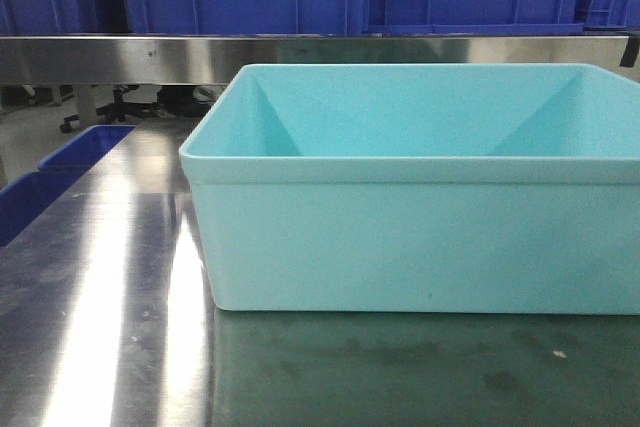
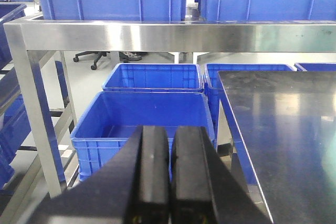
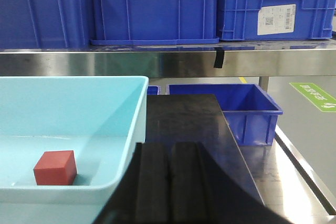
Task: Pick red cube and place on left shelf
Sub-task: 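Move the right gripper over the teal bin toward the red cube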
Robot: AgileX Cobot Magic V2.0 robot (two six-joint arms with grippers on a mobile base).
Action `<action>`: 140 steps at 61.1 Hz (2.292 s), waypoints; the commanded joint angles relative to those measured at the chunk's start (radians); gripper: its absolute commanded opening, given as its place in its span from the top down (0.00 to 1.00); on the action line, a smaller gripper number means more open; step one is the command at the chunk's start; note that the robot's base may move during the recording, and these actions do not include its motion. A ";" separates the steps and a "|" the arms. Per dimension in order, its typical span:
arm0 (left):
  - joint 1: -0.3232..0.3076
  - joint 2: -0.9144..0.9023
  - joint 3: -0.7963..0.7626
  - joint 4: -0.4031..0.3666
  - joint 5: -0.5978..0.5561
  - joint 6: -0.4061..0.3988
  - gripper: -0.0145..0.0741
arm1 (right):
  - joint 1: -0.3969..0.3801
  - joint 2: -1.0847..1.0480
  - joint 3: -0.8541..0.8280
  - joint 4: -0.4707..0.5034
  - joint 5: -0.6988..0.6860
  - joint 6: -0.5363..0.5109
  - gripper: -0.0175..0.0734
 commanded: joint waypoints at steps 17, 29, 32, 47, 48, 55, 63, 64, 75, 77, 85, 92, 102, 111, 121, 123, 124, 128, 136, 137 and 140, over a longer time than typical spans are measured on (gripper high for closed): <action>-0.006 -0.015 0.023 -0.007 -0.087 -0.001 0.72 | -0.003 -0.022 -0.015 -0.011 -0.084 -0.007 0.75; -0.006 -0.015 0.023 -0.007 -0.087 -0.001 0.72 | -0.003 -0.022 -0.015 -0.011 -0.084 -0.007 0.75; -0.006 -0.015 0.023 -0.007 -0.087 -0.001 0.72 | -0.003 -0.022 -0.015 -0.011 -0.084 -0.007 0.75; -0.006 -0.015 0.023 -0.007 -0.087 -0.001 0.72 | -0.003 -0.022 -0.015 -0.011 -0.112 -0.006 0.75; -0.006 -0.015 0.023 -0.007 -0.087 -0.001 0.72 | -0.003 -0.022 -0.015 -0.011 -0.112 -0.006 0.75; -0.006 -0.015 0.023 -0.007 -0.087 -0.001 0.72 | -0.003 -0.022 -0.015 -0.011 -0.139 -0.006 0.75; -0.006 -0.015 0.023 -0.007 -0.087 -0.001 0.72 | -0.003 -0.022 -0.028 -0.011 -0.152 -0.006 0.75; -0.006 -0.015 0.023 -0.007 -0.087 -0.001 0.72 | -0.003 -0.022 -0.034 -0.011 -0.146 -0.006 0.75; -0.006 -0.015 0.023 -0.007 -0.087 -0.001 0.72 | -0.003 -0.011 -0.182 -0.011 -0.020 -0.006 0.75; -0.006 -0.015 0.023 -0.007 -0.087 -0.001 0.72 | -0.003 0.001 -0.222 -0.011 0.009 -0.006 0.75; -0.006 -0.015 0.023 -0.007 -0.087 -0.001 0.72 | -0.003 0.088 -0.370 -0.011 0.112 -0.006 0.75; -0.006 -0.015 0.023 -0.007 -0.087 -0.001 0.72 | -0.003 0.212 -0.519 -0.011 0.236 -0.006 0.75; -0.006 -0.015 0.023 -0.007 -0.087 -0.001 0.72 | -0.003 0.428 -0.767 -0.010 0.415 -0.006 0.75; -0.006 -0.015 0.023 -0.007 -0.087 -0.001 0.72 | 0.038 0.637 -1.007 0.015 0.576 -0.007 0.75; -0.006 -0.015 0.023 -0.007 -0.087 -0.001 0.72 | 0.165 0.866 -1.221 0.068 0.687 -0.007 0.75; -0.006 -0.015 0.023 -0.007 -0.087 -0.001 0.72 | 0.195 0.908 -1.252 0.068 0.704 -0.007 0.75; -0.006 -0.015 0.023 -0.007 -0.087 -0.001 0.72 | 0.207 0.924 -1.269 0.068 0.711 -0.007 0.75; -0.006 -0.015 0.023 -0.007 -0.087 -0.001 0.72 | 0.258 1.012 -1.311 0.068 0.738 -0.007 0.75; -0.006 -0.015 0.023 -0.007 -0.087 -0.001 0.72 | 0.342 1.170 -1.365 0.068 0.773 -0.007 0.75; -0.006 -0.015 0.023 -0.007 -0.087 -0.001 0.72 | 0.348 1.186 -1.368 0.068 0.775 -0.007 0.75; -0.006 -0.015 0.023 -0.007 -0.087 -0.001 0.72 | 0.367 1.238 -1.376 0.068 0.784 -0.007 0.72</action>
